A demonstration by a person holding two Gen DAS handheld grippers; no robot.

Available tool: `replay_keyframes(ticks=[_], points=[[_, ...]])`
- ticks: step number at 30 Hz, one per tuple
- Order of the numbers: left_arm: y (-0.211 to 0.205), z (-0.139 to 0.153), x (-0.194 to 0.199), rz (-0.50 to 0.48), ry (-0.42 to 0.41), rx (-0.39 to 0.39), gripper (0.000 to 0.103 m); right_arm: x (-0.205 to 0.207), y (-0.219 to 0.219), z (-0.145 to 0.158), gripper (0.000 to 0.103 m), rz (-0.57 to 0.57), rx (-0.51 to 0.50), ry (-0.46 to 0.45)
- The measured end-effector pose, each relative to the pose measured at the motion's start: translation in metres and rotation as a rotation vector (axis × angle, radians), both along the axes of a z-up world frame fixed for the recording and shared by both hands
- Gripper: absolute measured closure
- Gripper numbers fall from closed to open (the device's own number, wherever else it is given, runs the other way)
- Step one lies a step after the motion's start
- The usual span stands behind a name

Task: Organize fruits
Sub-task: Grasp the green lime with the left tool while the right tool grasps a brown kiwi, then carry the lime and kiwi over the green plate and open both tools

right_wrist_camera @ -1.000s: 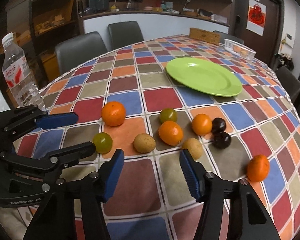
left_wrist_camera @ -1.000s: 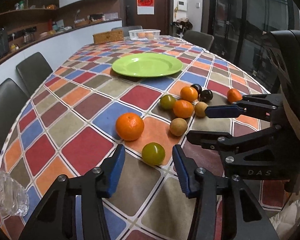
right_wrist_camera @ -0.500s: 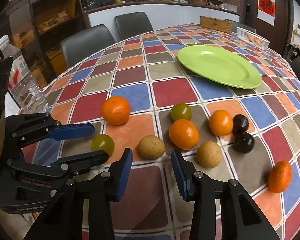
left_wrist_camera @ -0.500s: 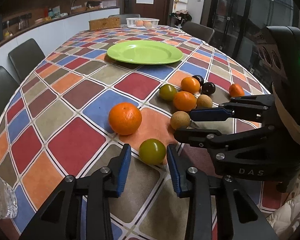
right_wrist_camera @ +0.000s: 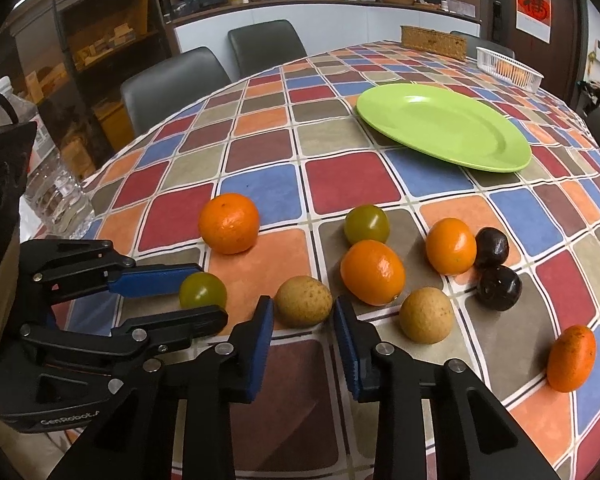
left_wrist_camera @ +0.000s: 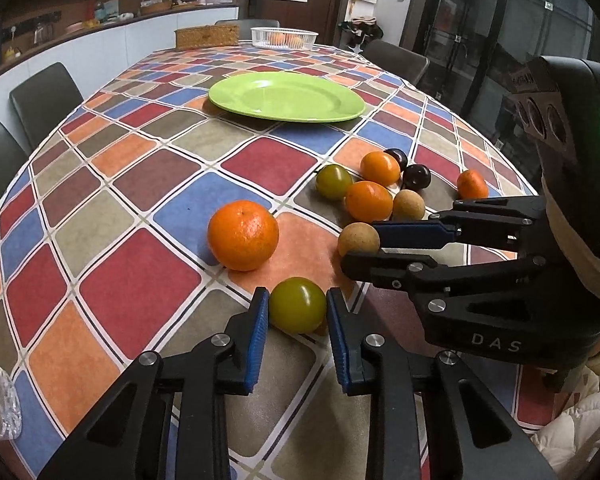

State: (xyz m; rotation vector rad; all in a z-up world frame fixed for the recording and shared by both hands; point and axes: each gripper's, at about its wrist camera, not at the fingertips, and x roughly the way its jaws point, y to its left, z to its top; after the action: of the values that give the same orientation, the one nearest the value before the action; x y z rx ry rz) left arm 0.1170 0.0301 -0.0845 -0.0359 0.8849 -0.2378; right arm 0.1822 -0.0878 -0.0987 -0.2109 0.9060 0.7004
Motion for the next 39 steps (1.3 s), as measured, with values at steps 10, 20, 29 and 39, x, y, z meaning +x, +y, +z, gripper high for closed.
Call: replay_keyframes(ticks=[10,20,29,39], points=[[0.004,0.019,-0.005,0.031,-0.048,-0.003,0.074,-0.004,-0.003,0.01,0.073,-0.014,0.033,-0.008],[-0.001,0.045,-0.006,0.037,-0.128,0.013,0.075,-0.011,-0.015,0.036,0.073,-0.055,0.073,-0.066],[-0.008,0.07,0.026,0.039,-0.205,0.034,0.075,0.008,-0.03,0.066,0.073,-0.128,0.096,-0.158],[-0.016,0.086,0.084,0.015,-0.225,0.035,0.075,0.052,-0.044,0.088,0.073,-0.201,0.1,-0.206]])
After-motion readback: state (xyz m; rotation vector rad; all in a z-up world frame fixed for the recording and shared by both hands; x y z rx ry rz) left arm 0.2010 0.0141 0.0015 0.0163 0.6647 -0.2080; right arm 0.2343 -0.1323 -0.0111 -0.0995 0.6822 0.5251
